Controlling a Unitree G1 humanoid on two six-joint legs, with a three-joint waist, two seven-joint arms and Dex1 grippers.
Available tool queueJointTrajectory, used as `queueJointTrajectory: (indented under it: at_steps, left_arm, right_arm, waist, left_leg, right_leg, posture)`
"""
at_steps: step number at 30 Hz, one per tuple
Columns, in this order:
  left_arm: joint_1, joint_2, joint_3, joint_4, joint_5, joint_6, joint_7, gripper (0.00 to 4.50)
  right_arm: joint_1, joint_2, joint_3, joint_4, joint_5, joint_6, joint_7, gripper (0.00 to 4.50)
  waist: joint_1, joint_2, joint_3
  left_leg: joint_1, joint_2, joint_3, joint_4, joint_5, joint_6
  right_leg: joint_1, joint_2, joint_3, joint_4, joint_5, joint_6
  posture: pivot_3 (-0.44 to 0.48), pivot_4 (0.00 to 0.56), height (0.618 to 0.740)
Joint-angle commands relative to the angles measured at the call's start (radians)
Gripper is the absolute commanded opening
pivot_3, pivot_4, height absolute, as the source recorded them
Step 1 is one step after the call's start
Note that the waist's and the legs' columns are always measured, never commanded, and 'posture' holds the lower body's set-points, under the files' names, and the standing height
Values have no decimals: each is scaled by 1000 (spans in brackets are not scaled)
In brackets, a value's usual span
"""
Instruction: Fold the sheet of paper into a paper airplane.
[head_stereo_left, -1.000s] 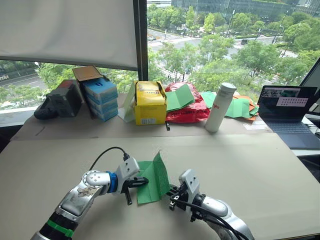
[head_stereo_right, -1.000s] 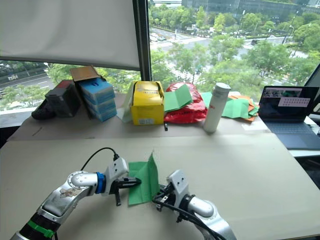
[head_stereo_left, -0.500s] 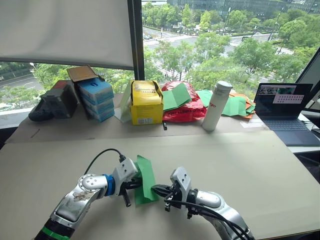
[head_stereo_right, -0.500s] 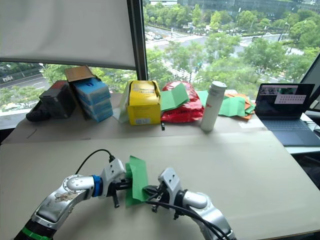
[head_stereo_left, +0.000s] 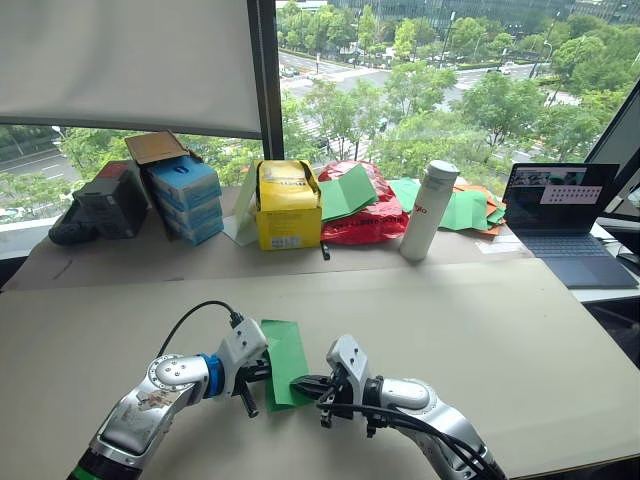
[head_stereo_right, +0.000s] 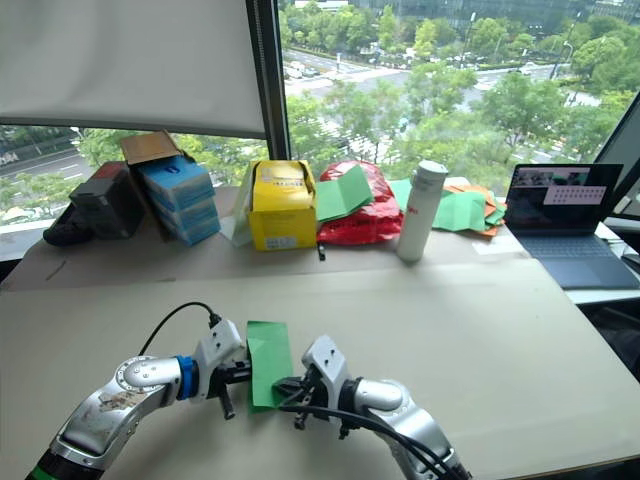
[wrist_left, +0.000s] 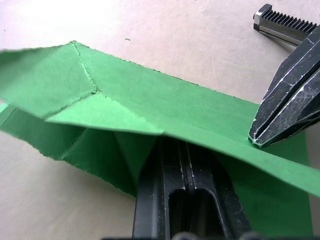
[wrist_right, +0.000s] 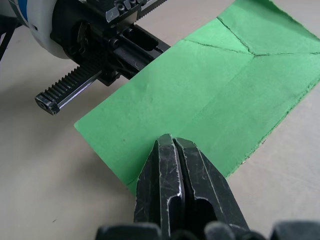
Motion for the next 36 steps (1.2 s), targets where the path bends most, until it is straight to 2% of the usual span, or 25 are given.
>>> queueJointTrajectory:
  at_steps: [1, 4, 7, 9, 12, 17, 22, 24, 28, 36]
  left_arm:
    - [41, 75, 102, 1, -54, 89, -32, 0]
    - [35, 95, 195, -25, -152, 143, -59, 0]
    - [-35, 57, 294, -54, -315, 250, -63, 0]
    - [-64, 33, 303, -64, -379, 286, -66, 0]
    - [-84, -22, 265, -59, -400, 301, -32, 0]
    - [-72, -59, 138, 4, -282, 229, 27, 0]
    - [-27, 3, 10, 92, -111, 83, 16, 0]
    - [-23, 2, -4, 100, -103, 59, 10, 0]
    - [-15, -3, -31, 100, -83, 30, 5, 0]
    - [3, -11, -26, 87, -80, 17, 6, 0]
  right_arm:
    - [12, 0, 10, 59, -23, -26, 6, 51]
    - [6, 1, 5, 69, -24, -33, 7, 51]
    - [-2, 0, 0, 73, -23, -31, 8, 51]
    - [-6, -1, 0, 75, -25, -28, 7, 51]
    - [-7, -6, 0, 68, -27, -22, 6, 51]
    - [-10, -12, -10, 38, -22, 0, -5, 51]
    - [-12, -25, -26, -14, -10, 39, -11, 51]
    - [-20, -33, -27, -30, -6, 50, -3, 51]
    - [-65, -38, -53, -21, 3, 64, 3, 51]
    - [-183, -60, -59, 148, -16, 2, 87, 51]
  waist:
    - [-1, 0, 0]
    - [2, 0, 0]
    - [6, -4, 1]
    - [8, -6, 2]
    - [7, -7, 1]
    - [6, -7, 2]
    - [9, -6, 2]
    - [11, -5, 3]
    - [15, -3, 4]
    - [16, -1, 5]
  left_leg:
    - [1, 0, 0, -1, 0, 0]
    - [1, 0, 0, -1, 1, -1]
    - [1, 0, 0, -1, 1, -1]
    - [1, 0, -1, 0, 1, -1]
    - [1, 0, -1, 0, 1, -2]
    - [0, -1, -1, 0, 1, -2]
    - [-1, 0, -1, -1, 0, -2]
    - [-1, -1, -1, -1, -3, -8]
    - [-1, -1, -1, -1, -3, -7]
    - [-1, -1, -1, -1, 1, -1]
  right_leg:
    - [0, 0, 0, 0, 0, -1]
    - [0, 0, -1, 1, -1, -1]
    - [0, 0, -1, 1, 0, -1]
    - [0, 0, -1, 1, 0, -1]
    - [1, 0, -1, 1, 0, 0]
    - [0, 0, -1, 1, 0, -1]
    - [-1, 0, -1, 0, 0, -1]
    - [-1, -1, -1, -1, 0, -1]
    - [-1, -2, -1, 0, 0, -1]
    - [0, -2, -2, -1, 0, -1]
  posture:
    - [0, 150, 740]
    - [0, 150, 740]
    - [0, 150, 740]
    - [0, 150, 740]
    - [0, 150, 740]
    - [0, 150, 740]
    - [0, 150, 740]
    - [0, 150, 740]
    - [0, 150, 740]
    - [0, 150, 740]
